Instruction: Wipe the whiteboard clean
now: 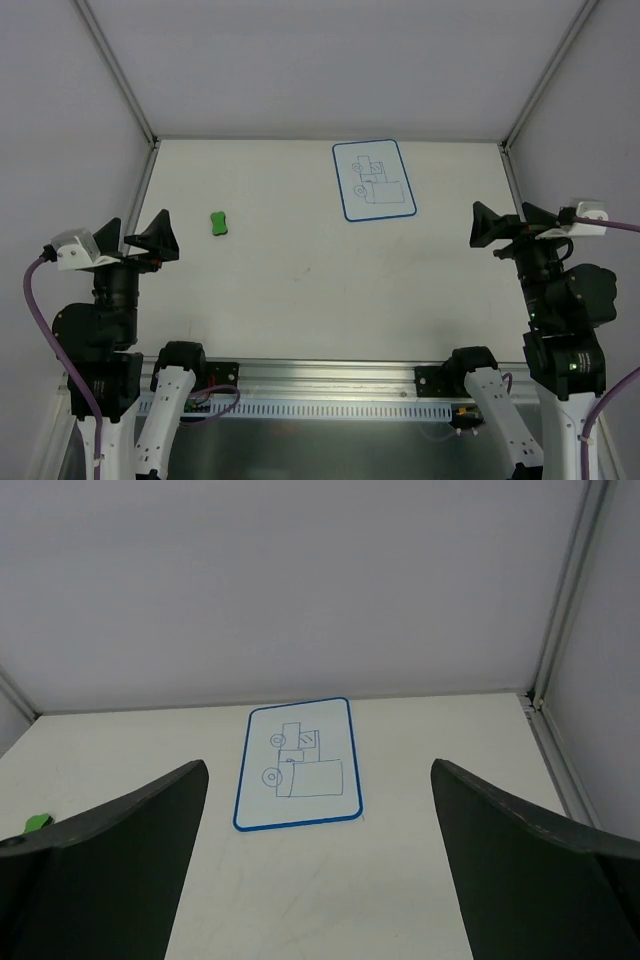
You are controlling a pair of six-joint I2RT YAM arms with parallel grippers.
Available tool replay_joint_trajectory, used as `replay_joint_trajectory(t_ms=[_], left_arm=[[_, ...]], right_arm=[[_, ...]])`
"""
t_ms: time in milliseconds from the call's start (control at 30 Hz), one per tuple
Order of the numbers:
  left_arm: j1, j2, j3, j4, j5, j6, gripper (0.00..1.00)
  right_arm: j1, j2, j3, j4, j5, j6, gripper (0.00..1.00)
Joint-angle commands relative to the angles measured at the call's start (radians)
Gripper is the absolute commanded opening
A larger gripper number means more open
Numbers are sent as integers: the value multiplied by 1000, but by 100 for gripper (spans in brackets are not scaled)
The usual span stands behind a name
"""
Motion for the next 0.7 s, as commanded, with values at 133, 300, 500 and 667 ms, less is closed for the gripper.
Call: replay_joint_trajectory(t_ms=[133, 300, 500, 667], left_arm=[[-2, 41, -50, 33, 37, -42, 99], [-2, 99, -104, 33, 66, -87, 99], [-3, 179, -153, 34, 75, -111, 99], [-3, 199, -185, 37, 54, -101, 99]], right_arm=[[4, 165, 27, 52, -270, 89, 99], [4, 297, -2, 136, -433, 166, 99], [5, 617, 38, 164, -461, 296, 99], [99, 862, 93, 235, -340, 190, 99]])
